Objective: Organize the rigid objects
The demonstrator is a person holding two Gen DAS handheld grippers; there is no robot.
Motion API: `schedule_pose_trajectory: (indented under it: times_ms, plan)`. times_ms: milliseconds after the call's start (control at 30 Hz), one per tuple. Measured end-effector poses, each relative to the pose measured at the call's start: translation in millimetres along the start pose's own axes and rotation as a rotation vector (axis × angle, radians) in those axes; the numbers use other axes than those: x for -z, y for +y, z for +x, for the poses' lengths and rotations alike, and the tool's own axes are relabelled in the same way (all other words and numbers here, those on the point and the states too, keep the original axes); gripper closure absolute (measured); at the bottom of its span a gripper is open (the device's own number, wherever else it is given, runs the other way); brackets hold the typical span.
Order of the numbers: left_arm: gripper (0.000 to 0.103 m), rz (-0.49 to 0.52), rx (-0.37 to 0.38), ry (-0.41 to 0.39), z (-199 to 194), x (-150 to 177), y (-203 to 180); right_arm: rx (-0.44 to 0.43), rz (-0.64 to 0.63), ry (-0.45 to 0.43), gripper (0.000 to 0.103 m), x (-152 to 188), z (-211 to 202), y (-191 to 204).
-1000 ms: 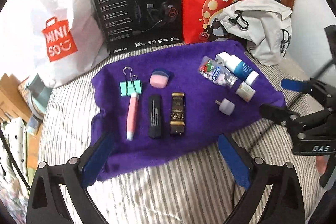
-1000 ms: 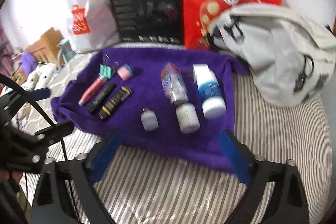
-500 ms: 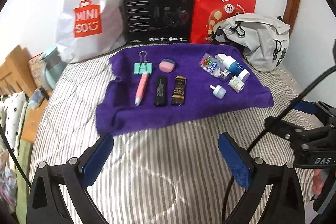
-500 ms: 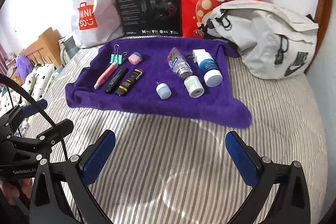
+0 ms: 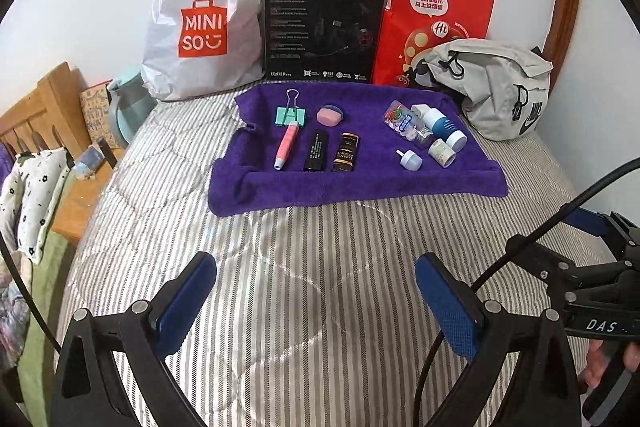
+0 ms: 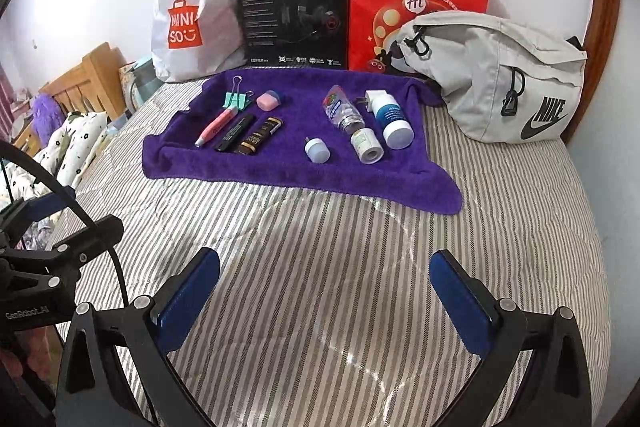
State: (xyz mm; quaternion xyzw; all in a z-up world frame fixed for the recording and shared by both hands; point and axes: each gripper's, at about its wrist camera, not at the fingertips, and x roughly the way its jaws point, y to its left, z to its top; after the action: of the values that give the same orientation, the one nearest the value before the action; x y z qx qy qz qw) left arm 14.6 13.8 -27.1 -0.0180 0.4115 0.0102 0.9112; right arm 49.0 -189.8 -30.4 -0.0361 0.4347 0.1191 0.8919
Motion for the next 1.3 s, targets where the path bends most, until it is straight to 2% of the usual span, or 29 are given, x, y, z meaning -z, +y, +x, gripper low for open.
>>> schedule_pose_trajectory:
  times_ms: [333,1300]
  plan:
    - [0.002,-0.014,0.004,-0.006,-5.9,0.6,-0.7,0.021,-0.028,-0.008,0.0,4.7,-4.5,1.0]
    - [0.002,-0.022,0.0,0.02,-5.2,6.9,2.6,0.045,0.047,0.011,0.0,9.5,-5.7,-25.6]
